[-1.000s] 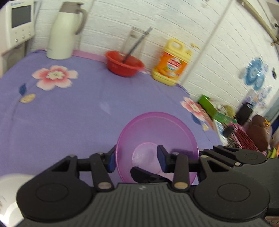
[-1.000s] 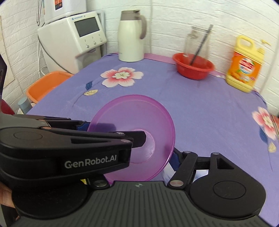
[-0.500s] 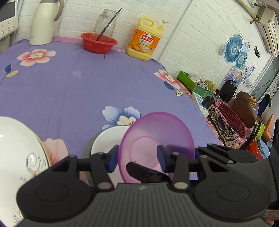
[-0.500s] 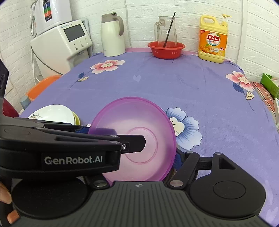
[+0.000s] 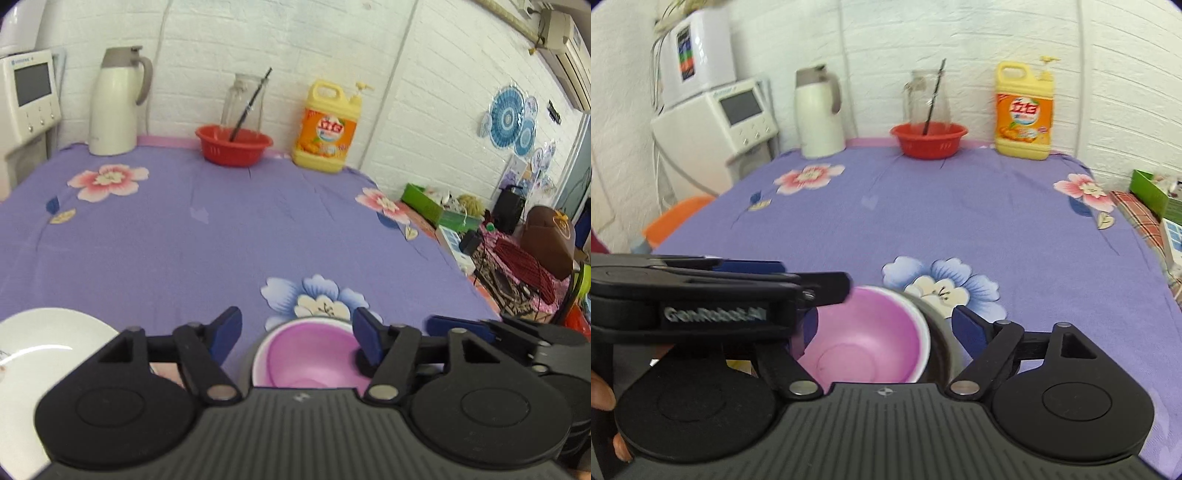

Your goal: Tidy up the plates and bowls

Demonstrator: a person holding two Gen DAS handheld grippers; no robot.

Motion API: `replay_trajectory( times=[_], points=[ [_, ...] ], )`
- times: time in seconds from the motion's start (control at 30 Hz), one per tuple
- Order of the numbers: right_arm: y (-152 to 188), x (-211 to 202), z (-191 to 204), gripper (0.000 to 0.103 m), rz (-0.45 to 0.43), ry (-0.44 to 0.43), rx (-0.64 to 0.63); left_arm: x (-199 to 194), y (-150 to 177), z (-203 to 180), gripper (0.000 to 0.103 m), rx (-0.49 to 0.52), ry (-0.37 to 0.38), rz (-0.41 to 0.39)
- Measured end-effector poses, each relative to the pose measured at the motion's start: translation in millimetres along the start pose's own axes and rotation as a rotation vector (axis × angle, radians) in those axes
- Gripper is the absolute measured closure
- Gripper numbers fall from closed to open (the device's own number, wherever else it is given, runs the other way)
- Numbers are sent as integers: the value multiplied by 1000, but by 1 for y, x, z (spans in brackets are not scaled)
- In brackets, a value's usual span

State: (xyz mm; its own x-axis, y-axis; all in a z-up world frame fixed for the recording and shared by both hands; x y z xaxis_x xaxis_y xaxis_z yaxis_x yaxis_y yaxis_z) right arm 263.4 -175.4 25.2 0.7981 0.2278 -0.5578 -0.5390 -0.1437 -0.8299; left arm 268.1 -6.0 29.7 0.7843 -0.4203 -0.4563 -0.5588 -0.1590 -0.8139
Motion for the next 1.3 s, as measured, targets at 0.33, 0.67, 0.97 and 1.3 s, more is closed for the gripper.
replay_trajectory(
  times=[0.33, 0.67, 0.97, 1.3],
  points=[
    [40, -30, -24, 0, -63, 59, 251, -16, 13, 15, 32, -84, -7, -64],
    [40, 4, -17, 0, 24, 38, 239, 7, 18, 25, 29, -93, -30, 5],
    [37, 32, -16, 0, 97, 94, 173, 33, 18, 27, 27, -50, -52, 81],
    [37, 50, -14, 0, 139, 159, 69, 45, 19, 29, 26, -43, -55, 113]
  ],
)
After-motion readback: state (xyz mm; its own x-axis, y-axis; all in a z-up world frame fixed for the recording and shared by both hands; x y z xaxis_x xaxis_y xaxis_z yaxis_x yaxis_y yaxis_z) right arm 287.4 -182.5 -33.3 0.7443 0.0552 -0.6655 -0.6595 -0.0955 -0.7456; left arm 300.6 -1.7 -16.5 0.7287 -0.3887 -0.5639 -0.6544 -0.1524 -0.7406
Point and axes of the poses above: each gripper's, at about its wrist camera, not at the fingertips, and x roughly the way its jaws point, z to its left, y to its underside, the point moved 1 cm from there along x, roughly the way its jaws point, and after that the axes turned 12 degrees about y, right-handed, at the moved point
